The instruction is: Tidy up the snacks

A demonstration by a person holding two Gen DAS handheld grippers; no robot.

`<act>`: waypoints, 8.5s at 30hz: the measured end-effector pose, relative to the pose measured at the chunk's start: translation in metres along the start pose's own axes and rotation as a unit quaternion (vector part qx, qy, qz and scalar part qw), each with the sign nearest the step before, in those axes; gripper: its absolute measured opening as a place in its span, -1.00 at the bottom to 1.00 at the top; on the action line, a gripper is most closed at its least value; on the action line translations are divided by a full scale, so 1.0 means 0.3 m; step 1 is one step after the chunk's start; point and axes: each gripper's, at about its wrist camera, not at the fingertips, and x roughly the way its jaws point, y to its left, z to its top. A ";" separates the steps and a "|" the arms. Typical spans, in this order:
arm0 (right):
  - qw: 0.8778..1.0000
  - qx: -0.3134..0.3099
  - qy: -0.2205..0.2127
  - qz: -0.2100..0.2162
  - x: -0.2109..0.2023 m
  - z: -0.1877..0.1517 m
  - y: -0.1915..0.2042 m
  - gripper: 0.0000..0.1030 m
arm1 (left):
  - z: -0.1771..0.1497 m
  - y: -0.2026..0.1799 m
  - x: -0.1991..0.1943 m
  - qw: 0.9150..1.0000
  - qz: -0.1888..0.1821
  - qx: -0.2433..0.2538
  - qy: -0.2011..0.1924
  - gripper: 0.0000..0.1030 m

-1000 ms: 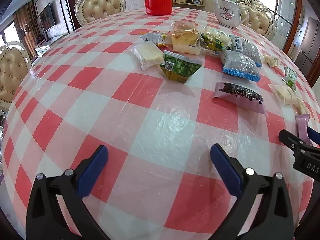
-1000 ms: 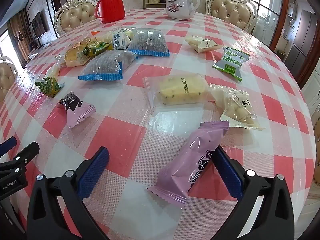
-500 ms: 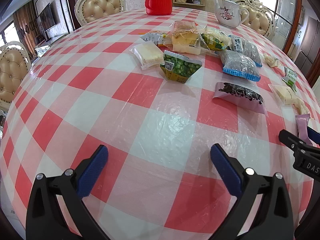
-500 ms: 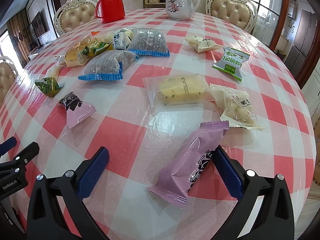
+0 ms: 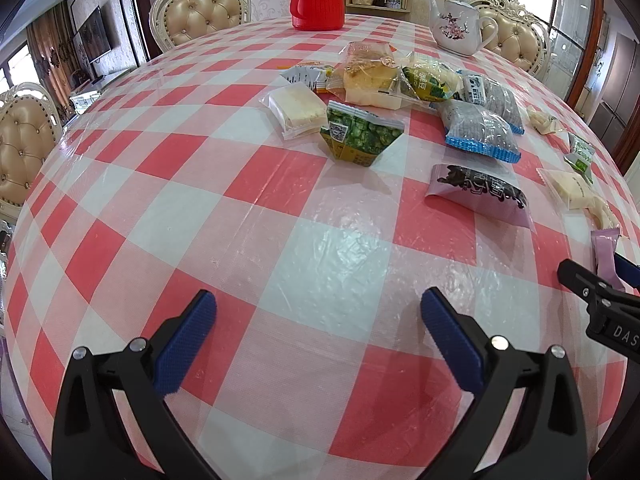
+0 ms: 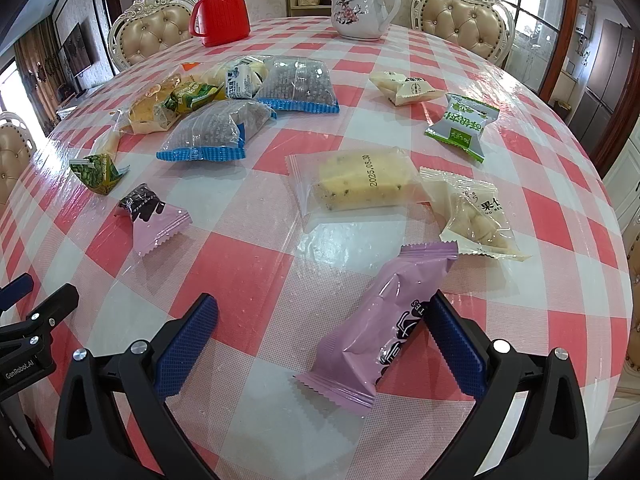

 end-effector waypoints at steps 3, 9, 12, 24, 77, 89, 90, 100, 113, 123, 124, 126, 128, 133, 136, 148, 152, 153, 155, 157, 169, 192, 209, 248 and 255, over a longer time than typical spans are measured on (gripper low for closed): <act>1.000 0.000 0.000 0.000 0.000 0.000 0.000 0.92 | 0.000 0.000 0.000 1.000 0.000 0.000 0.000 0.97; 1.000 0.000 0.000 0.000 0.000 0.000 0.000 0.92 | 0.000 0.000 0.000 1.000 0.000 0.000 0.000 0.97; 1.000 0.000 0.000 0.000 0.001 0.000 0.000 0.92 | 0.000 0.000 0.000 1.000 0.000 0.000 0.000 0.97; 1.000 0.000 0.000 0.000 0.002 0.000 0.000 0.92 | 0.000 0.000 0.000 1.000 0.000 0.000 0.000 0.97; 0.956 -0.190 -0.067 0.213 -0.081 0.080 0.151 -1.00 | 0.116 0.079 -0.080 0.995 -0.045 -0.075 -0.046 0.97; 0.965 -0.132 -0.068 0.218 -0.140 -0.018 -0.083 -0.69 | 0.241 -0.053 0.080 0.993 -0.035 -0.113 -0.022 0.97; 0.961 -0.146 -0.070 0.224 -0.146 -0.011 -0.052 -0.58 | 0.249 -0.055 0.091 0.992 -0.034 -0.120 -0.020 0.97; 0.962 -0.153 -0.088 0.209 -0.157 -0.005 -0.007 0.57 | 0.307 -0.103 0.183 0.994 0.033 -0.105 -0.016 0.39; 0.948 -0.238 -0.019 0.208 -0.062 -0.009 0.197 -0.23 | 0.126 0.068 -0.039 0.987 -0.040 -0.130 -0.089 -0.25; 0.955 -0.224 -0.045 0.187 -0.102 -0.052 0.229 -0.59 | -0.023 0.093 -0.197 0.987 -0.049 -0.108 -0.108 -0.25; 0.956 -0.218 -0.049 0.188 -0.112 -0.057 0.230 -0.59 | -0.042 0.097 -0.211 0.988 -0.048 -0.104 -0.108 -0.25; 0.958 -0.206 -0.057 0.192 -0.130 -0.068 0.231 -0.59 | -0.067 0.104 -0.223 0.988 -0.043 -0.098 -0.107 -0.25; 0.958 -0.198 -0.055 0.201 -0.141 -0.079 0.233 -0.59 | -0.096 0.114 -0.231 0.989 -0.039 -0.094 -0.103 -0.25; 0.958 -0.187 -0.052 0.211 -0.175 -0.121 0.249 -0.59 | -0.157 0.144 -0.253 0.991 -0.034 -0.089 -0.096 -0.24; 0.957 -0.189 -0.056 0.215 -0.206 -0.152 0.266 -0.59 | -0.194 0.161 -0.284 0.991 -0.033 -0.085 -0.099 -0.24; 0.937 -0.236 -0.092 0.241 -0.403 -0.244 0.398 -0.59 | -0.352 0.319 -0.421 0.990 -0.016 -0.092 -0.108 -0.24; 0.928 -0.253 -0.096 0.257 -0.451 -0.275 0.474 -0.59 | -0.406 0.396 -0.458 0.989 -0.005 -0.098 -0.110 -0.24; 0.924 -0.261 -0.097 0.261 -0.466 -0.287 0.504 -0.59 | -0.421 0.420 -0.468 0.989 -0.003 -0.101 -0.110 -0.24; 0.919 -0.271 -0.097 0.269 -0.488 -0.305 0.554 -0.59 | -0.443 0.465 -0.487 0.988 0.000 -0.106 -0.111 -0.24; 0.914 -0.283 -0.097 0.275 -0.505 -0.322 0.607 -0.59 | -0.466 0.519 -0.508 0.987 0.008 -0.114 -0.112 -0.24; 0.848 -0.413 -0.071 0.324 -0.598 -0.554 1.040 -0.59 | -0.551 0.867 -0.629 0.975 0.082 -0.174 -0.116 -0.24; 0.891 -0.299 -0.058 0.336 -0.529 -0.446 0.856 0.12 | -0.524 0.821 -0.655 0.965 0.103 -0.200 -0.138 0.90; 0.991 0.023 -0.096 0.095 -0.248 -0.140 -0.240 0.50 | -0.128 -0.035 -0.279 0.985 -0.141 -0.030 -0.092 0.96; 0.987 0.115 -0.071 0.087 -0.016 0.074 -0.470 -0.21 | 0.365 -0.421 0.230 0.992 -0.095 0.077 -0.031 0.07; 0.986 0.125 -0.077 0.084 -0.025 0.068 -0.479 -0.21 | 0.305 -0.335 0.172 0.993 -0.101 0.037 -0.039 0.06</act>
